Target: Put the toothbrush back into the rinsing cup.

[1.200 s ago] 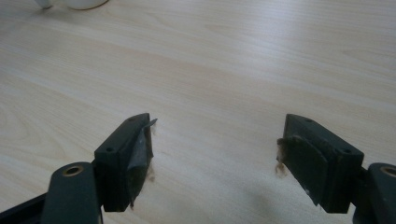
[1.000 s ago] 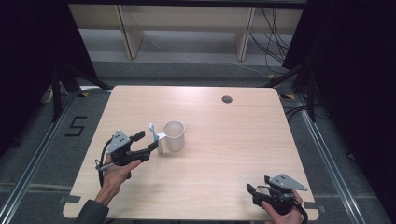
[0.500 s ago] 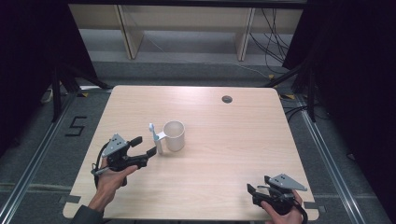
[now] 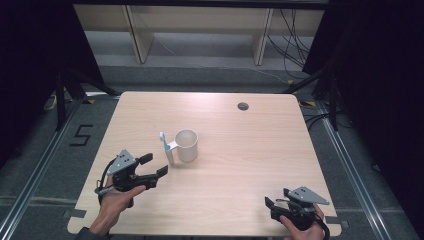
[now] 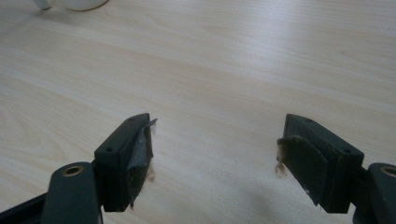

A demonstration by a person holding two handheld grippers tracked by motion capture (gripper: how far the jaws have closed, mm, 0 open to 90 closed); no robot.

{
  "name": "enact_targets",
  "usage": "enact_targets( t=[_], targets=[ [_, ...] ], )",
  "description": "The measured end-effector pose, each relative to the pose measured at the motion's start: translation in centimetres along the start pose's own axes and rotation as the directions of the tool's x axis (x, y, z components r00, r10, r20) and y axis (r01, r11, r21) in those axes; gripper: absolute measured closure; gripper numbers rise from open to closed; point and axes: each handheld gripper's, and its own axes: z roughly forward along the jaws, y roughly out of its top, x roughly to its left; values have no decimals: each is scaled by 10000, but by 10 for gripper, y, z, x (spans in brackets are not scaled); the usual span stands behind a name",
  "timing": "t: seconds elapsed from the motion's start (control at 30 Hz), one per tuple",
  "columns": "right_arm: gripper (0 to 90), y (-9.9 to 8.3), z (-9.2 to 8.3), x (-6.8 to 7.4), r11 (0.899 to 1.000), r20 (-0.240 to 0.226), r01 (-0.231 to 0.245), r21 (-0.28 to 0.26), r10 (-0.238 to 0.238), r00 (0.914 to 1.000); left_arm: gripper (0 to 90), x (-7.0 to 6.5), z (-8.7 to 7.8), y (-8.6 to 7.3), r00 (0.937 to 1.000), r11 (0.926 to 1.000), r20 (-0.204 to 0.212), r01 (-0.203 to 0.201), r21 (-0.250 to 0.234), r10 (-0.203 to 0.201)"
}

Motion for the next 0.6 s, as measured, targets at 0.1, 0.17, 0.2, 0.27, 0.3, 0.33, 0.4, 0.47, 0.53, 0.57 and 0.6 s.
enact_targets(
  t=[0.1, 0.17, 0.2, 0.27, 0.3, 0.33, 0.4, 0.47, 0.53, 0.57, 0.6],
  targets=[
    [257, 0, 0, -1, 9998, 274, 210, 48, -211, 9994, 222, -3, -1, -2, 9999, 10000, 160, 15, 38, -15],
    [257, 0, 1, 0, 10000, 86, -18, 55, 18, 10000, 220, -5, -3, -3, 9998, 9999, 176, 5, 163, -8],
    [257, 0, 1, 0, 10000, 76, -9, 37, 9, 10000, 219, -6, -3, -4, 9998, 9998, 198, 38, 179, -42],
    [257, 0, 1, 0, 10000, 66, 44, 66, -44, 10000, 215, -8, -4, -5, 9996, 9997, 286, 65, 230, -72],
    [257, 0, 1, 0, 10000, 67, 10, 69, -10, 10000, 213, -9, -5, -6, 9995, 9995, 327, 43, 302, -53],
    [257, 0, 1, 0, 10000, 66, -1, 73, 1, 10000, 211, -11, -5, -7, 9992, 9995, 387, 38, 302, -50],
    [257, 0, 0, 0, 10000, 6, -32, 50, 32, 10000, 210, -13, -6, -8, 9987, 9994, 510, 22, 332, -39],
    [257, 0, 0, 0, 10000, 33, 32, 10, -33, 10000, 210, -15, -8, -9, 9984, 9991, 560, 25, 416, -48],
    [257, 0, 1, 0, 10000, 123, 32, 73, -33, 9999, 210, -18, -9, -11, 9980, 9989, 630, 0, 459, -28],
    [257, 0, 2, 1, 10000, 155, -6, 85, 4, 9999, 210, -18, -9, -11, 9977, 9988, 679, -15, 481, -18],
    [257, 0, 2, 0, 10000, 153, 11, 81, -12, 9999, 210, -20, -9, -12, 9974, 9989, 717, -21, 477, -13]
  ],
)
